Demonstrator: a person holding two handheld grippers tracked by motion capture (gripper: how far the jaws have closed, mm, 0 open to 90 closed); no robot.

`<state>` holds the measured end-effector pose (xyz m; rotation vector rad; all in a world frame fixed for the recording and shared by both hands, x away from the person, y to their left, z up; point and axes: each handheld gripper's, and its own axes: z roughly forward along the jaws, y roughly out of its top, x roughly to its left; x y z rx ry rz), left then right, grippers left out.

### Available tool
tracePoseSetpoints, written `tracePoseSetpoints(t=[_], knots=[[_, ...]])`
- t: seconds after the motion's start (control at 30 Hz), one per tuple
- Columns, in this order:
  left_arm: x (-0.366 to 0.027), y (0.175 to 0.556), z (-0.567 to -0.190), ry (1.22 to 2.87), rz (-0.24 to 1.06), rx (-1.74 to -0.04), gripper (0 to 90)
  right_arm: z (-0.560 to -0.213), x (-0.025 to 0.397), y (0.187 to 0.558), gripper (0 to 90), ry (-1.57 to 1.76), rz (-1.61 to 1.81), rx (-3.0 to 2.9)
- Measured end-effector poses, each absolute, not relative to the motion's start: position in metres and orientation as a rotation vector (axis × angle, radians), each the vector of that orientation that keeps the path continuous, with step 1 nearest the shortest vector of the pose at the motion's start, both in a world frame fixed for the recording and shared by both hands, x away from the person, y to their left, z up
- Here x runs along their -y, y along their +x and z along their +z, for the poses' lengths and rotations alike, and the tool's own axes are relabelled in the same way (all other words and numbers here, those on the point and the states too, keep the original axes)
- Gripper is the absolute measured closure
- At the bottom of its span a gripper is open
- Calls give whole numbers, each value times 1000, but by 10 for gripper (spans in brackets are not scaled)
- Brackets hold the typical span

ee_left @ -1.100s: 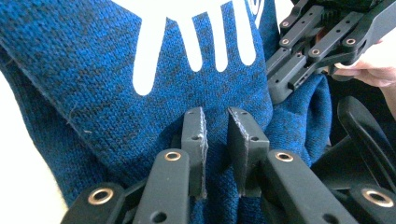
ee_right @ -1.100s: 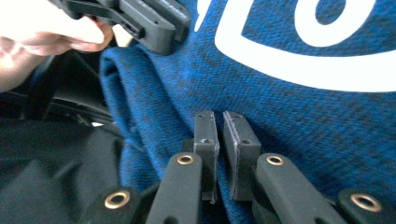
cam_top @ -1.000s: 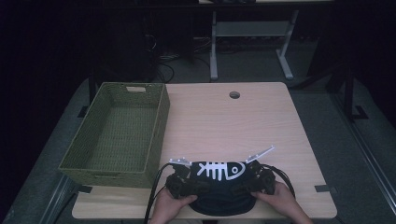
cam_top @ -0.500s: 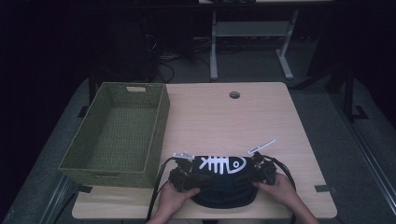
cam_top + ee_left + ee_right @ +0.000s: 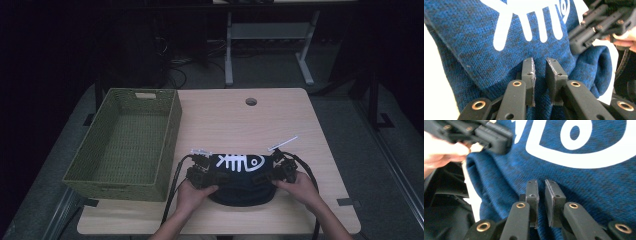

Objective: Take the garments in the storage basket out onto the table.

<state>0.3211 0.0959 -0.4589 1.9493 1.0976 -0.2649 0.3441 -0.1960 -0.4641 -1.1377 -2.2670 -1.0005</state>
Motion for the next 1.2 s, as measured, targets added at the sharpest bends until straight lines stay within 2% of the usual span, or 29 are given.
tracePoseSetpoints(t=[0.23, 0.37, 0.57, 0.87, 1.2], knots=[[-97, 313, -443, 1911, -271, -1049, 767, -448, 192, 324, 805, -1047, -1052, 2295], [-95, 306, -441, 1930, -291, -1025, 780, -451, 189, 316, 805, -1030, -1027, 2316], [-91, 300, -450, 1996, -324, -1009, 788, -460, 190, 312, 807, -1029, -1017, 2312], [-93, 294, -462, 2012, -334, -1009, 801, -461, 187, 303, 810, -1016, -982, 2338], [-94, 289, -464, 2011, -315, -996, 803, -431, 171, 324, 790, -1035, -1099, 2353]])
